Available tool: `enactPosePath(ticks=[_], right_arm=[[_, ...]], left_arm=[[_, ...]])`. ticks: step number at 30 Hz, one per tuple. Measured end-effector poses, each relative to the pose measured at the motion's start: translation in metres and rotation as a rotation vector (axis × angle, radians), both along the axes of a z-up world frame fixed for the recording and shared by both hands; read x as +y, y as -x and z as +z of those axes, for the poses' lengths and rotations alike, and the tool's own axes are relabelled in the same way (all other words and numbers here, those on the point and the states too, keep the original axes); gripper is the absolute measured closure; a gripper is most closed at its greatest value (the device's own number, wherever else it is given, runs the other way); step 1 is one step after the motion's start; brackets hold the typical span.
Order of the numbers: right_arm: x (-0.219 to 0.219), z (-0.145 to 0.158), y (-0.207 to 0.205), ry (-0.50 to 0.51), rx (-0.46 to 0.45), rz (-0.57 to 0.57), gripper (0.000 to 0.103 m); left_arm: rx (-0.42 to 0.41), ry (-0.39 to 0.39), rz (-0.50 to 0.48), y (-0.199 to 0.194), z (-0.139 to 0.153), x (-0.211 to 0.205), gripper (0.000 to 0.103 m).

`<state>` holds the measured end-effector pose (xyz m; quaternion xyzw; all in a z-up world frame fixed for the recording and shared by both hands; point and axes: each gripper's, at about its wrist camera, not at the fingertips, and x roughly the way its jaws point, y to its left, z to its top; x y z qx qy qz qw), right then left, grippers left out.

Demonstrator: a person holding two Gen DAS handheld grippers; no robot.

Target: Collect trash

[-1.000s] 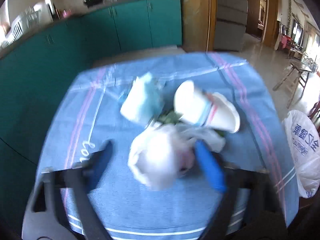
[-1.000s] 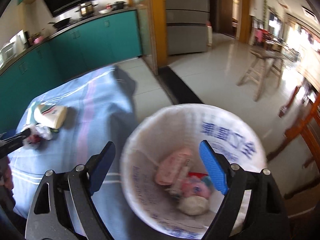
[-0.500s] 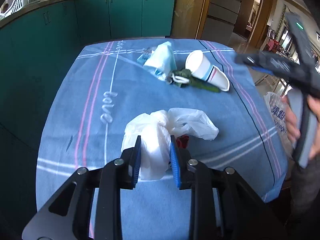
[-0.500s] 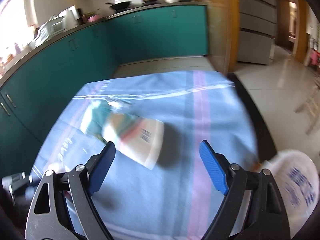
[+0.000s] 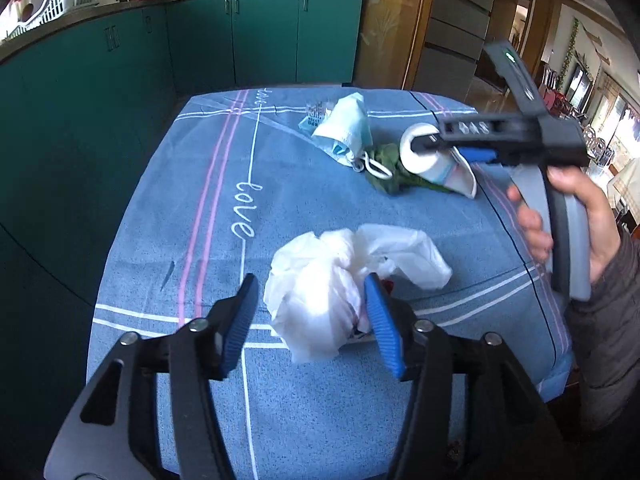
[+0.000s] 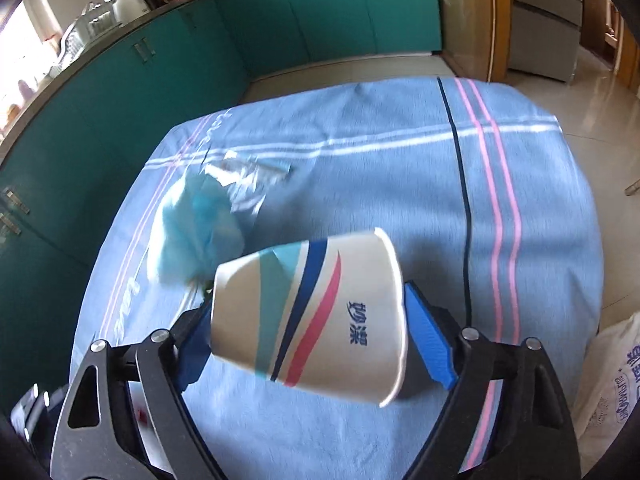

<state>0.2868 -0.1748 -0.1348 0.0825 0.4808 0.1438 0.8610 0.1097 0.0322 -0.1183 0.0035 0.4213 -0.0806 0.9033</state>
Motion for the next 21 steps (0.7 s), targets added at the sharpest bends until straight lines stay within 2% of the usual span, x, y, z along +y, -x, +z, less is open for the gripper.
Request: enactPosePath(ticks=[6, 13, 21], right_arm=[[-0.024, -0.006, 0.057, -0.059, 0.010, 0.010, 0.019], [-0.025, -0.008, 0.117, -0.060, -0.013, 0.074, 0.019], [-0.024, 0.003, 0.137, -0.025, -0.055, 0.090, 0.018]], left_arm=[[-0.019, 0.002, 0.028, -0.002, 0.000, 0.003, 0.038], [-0.019, 0.020, 0.054, -0.006, 0.000, 0.007, 0.029], [-0.032, 0.039, 0.089, -0.005, 0.005, 0.012, 0.019]])
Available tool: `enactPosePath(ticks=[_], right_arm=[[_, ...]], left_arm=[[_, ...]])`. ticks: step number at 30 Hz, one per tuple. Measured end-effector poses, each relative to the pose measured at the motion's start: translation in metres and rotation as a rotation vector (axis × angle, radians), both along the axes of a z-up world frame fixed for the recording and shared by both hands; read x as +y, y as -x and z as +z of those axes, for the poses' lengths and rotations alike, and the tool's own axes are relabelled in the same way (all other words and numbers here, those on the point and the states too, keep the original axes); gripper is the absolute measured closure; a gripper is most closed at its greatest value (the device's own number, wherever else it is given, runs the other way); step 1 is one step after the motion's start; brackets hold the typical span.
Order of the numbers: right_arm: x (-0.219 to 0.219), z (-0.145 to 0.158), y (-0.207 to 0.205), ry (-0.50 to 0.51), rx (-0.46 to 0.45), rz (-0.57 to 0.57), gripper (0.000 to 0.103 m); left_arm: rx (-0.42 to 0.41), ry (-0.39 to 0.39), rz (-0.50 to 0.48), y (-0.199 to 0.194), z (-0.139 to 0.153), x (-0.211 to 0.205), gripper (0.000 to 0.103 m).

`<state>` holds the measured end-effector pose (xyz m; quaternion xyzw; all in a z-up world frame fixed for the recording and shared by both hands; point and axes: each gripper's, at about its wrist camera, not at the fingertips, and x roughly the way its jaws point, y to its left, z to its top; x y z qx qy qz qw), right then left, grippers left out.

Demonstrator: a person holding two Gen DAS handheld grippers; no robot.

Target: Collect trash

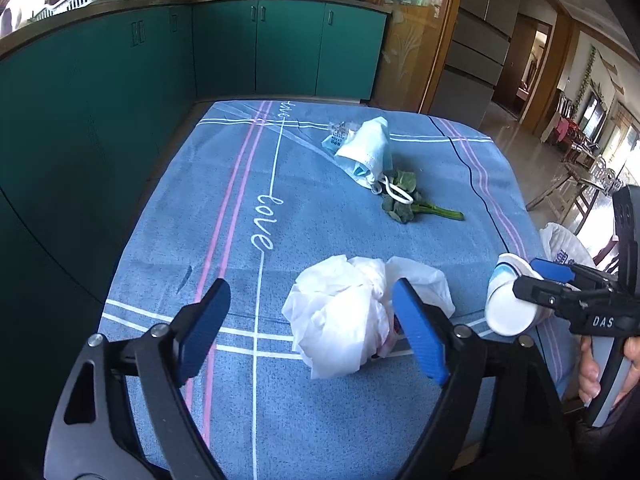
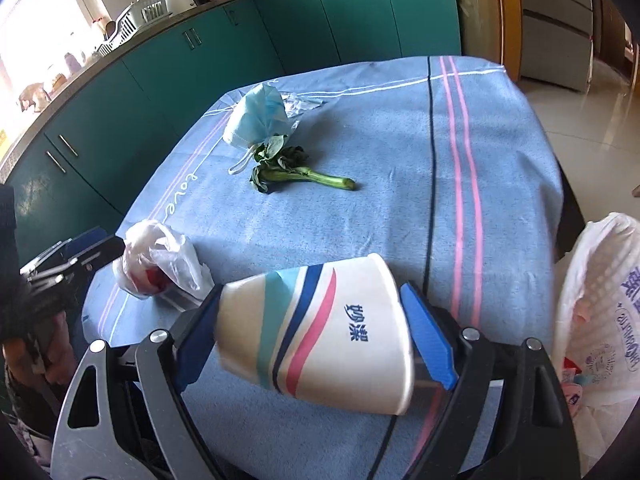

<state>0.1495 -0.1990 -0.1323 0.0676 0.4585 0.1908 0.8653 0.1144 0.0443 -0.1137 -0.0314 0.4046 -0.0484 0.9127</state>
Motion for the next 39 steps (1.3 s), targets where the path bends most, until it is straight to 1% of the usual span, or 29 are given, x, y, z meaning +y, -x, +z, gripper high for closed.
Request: enactPosePath(ticks=[8, 10, 13, 15, 18, 23, 30, 39], right_arm=[[-0.013, 0.012, 0.009, 0.039, -0.037, -0.038, 0.018], [-0.014, 0.013, 0.009, 0.039, -0.039, -0.042, 0.013], [-0.013, 0.012, 0.010, 0.051, -0.032, -0.051, 0.013], [-0.007, 0.011, 0.011, 0.065, -0.036, -0.041, 0.012], [0.004, 0.008, 0.010, 0.107, -0.044, -0.028, 0.009], [0.019, -0.003, 0.003, 0.155, -0.027, -0.025, 0.008], [0.027, -0.014, 0.002, 0.200, -0.017, -0.026, 0.008], [0.029, -0.018, 0.005, 0.233, -0.030, -0.028, 0.008]], left_arm=[[0.018, 0.007, 0.053, -0.001, -0.002, 0.010, 0.018], [0.025, 0.015, 0.052, -0.002, -0.003, 0.011, 0.017], [0.027, 0.018, 0.051, -0.003, -0.003, 0.010, 0.015], [0.035, 0.022, 0.047, -0.005, -0.004, 0.007, 0.014], [0.039, 0.033, 0.037, -0.006, -0.003, 0.003, 0.011], [0.036, 0.043, 0.009, -0.005, -0.001, -0.006, 0.006], [0.060, -0.010, -0.040, -0.008, -0.012, -0.024, 0.006], [0.043, -0.067, -0.070, -0.010, -0.017, -0.040, 0.006]])
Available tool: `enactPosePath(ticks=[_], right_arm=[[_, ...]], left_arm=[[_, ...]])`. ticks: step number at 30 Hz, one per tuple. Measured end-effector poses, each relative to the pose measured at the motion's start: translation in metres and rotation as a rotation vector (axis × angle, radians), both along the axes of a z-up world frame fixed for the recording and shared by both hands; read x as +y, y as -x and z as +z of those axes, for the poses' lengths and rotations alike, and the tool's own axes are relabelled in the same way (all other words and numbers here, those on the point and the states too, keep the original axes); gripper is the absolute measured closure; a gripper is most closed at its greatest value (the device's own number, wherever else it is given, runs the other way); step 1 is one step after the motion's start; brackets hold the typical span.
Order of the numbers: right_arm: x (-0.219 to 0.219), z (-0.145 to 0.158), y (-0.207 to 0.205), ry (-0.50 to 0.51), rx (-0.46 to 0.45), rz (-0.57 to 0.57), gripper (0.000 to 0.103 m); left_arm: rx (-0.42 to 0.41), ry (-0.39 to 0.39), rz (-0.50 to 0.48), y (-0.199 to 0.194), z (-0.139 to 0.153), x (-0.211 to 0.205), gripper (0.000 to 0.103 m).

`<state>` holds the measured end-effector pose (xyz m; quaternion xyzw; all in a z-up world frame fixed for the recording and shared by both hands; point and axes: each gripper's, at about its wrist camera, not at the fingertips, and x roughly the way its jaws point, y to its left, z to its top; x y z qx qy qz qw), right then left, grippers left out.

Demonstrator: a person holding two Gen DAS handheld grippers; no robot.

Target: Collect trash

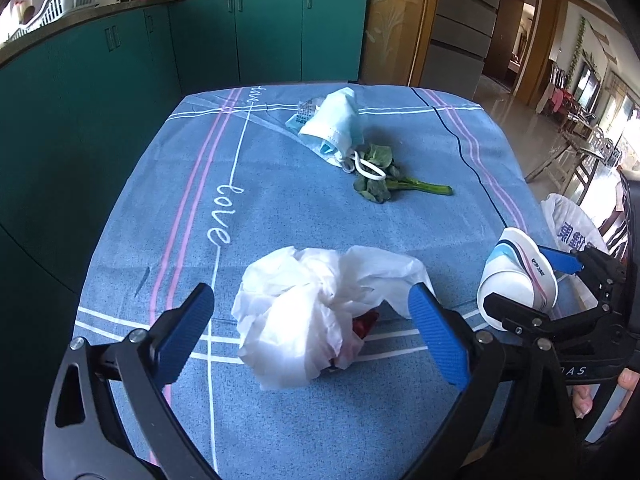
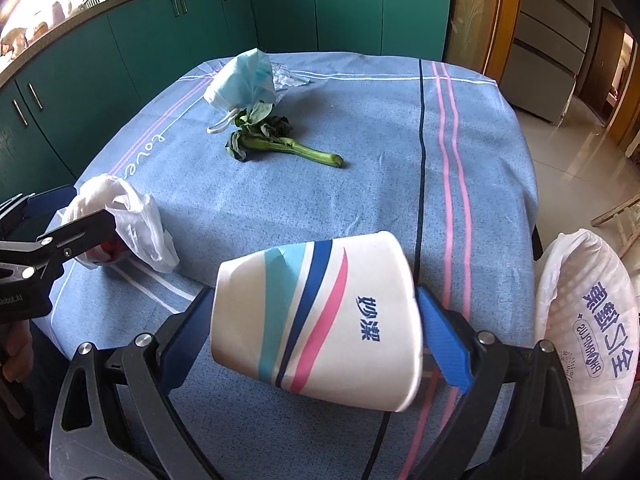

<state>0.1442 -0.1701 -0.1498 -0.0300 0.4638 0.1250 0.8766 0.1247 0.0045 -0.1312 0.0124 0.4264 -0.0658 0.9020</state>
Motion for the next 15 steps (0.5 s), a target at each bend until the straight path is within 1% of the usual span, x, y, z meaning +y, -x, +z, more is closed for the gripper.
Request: enactPosePath(ticks=[8, 15], right_arm=[[-0.0045, 0.0002, 0.0004, -0.001, -0.008, -0.016, 0.008], [-0.0013, 0.0012, 0.0014, 0.002, -0.025, -0.005, 0.008]], left_arm=[[0.018, -0.012, 0.000, -0.0029, -0.0081, -0.0044, 0.006], [0.017, -0.013, -0.005, -0.0028, -0.0083, -0.0064, 0.006]])
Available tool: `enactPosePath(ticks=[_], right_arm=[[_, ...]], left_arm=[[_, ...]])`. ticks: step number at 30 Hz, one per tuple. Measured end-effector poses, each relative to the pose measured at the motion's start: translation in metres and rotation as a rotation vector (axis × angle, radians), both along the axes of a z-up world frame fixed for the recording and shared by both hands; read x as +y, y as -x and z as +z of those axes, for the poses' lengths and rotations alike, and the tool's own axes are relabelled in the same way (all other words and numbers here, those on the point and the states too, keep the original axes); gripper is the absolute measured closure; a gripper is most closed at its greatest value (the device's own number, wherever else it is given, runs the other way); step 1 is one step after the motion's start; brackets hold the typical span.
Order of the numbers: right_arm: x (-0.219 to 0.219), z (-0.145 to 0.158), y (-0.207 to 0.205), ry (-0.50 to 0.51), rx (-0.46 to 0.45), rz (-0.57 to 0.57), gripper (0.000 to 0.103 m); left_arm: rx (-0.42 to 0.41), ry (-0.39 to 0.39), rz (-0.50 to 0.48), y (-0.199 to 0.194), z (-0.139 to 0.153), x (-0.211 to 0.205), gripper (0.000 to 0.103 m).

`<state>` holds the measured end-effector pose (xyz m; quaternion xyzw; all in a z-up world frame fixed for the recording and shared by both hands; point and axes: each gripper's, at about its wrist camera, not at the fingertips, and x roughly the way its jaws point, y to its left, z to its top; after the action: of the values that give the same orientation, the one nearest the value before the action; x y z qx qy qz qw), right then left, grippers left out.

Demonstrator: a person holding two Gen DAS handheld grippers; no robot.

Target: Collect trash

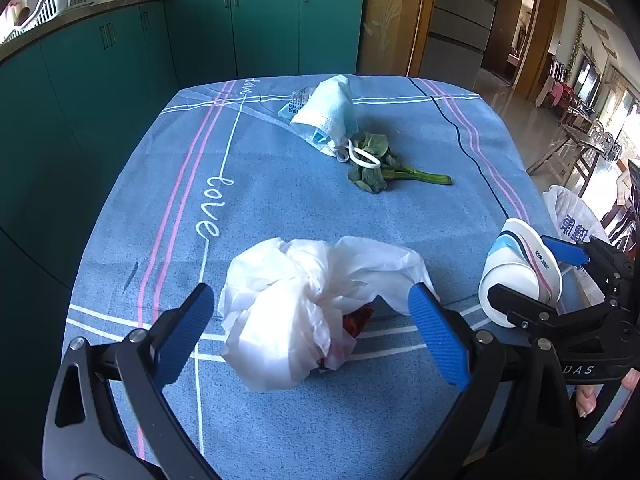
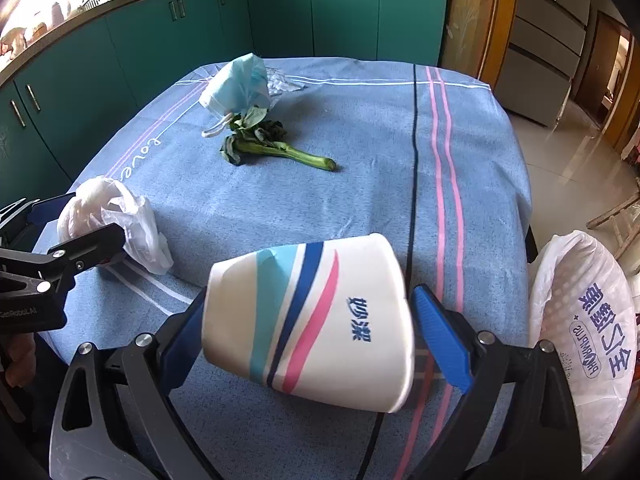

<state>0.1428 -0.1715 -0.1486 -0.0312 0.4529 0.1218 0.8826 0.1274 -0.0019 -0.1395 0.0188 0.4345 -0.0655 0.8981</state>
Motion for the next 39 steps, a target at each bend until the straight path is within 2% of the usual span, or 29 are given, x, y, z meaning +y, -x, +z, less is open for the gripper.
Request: enactPosePath(ticks=[2, 5, 10, 13, 15, 20, 25, 39], right_arm=[[0.001, 0.000, 0.001, 0.005, -0.006, 0.004, 0.009], [0.002, 0.000, 0.001, 0.010, -0.007, 0.007, 0.017], [-0.001, -0.001, 0.001, 0.003, -0.004, -0.005, 0.017], [-0.002, 0.000, 0.002, 0.003, -0.008, -0.008, 0.017], [-0.002, 0.000, 0.002, 0.002, -0.010, -0.010, 0.017], [-0.004, 0.000, 0.002, 0.000, -0.009, -0.016, 0.017], [-0.006, 0.001, 0.003, -0.005, -0.012, -0.026, 0.017], [-0.016, 0.016, 0.014, 0.000, -0.070, -0.060, 0.017]], left_arm=[[-0.001, -0.007, -0.001, 0.001, 0.000, -0.001, 0.006], [-0.001, -0.013, -0.006, 0.001, -0.002, -0.003, 0.006], [-0.012, -0.026, -0.007, 0.003, -0.002, -0.004, 0.008], [-0.011, -0.044, -0.011, 0.003, -0.003, -0.006, 0.021], [-0.007, -0.054, -0.015, 0.003, -0.005, -0.007, 0.025], [-0.005, -0.061, -0.014, 0.003, -0.005, -0.006, 0.048], [-0.012, -0.030, -0.008, 0.003, -0.002, -0.001, 0.060], [-0.084, -0.044, -0.012, 0.017, 0.021, -0.007, 0.063]])
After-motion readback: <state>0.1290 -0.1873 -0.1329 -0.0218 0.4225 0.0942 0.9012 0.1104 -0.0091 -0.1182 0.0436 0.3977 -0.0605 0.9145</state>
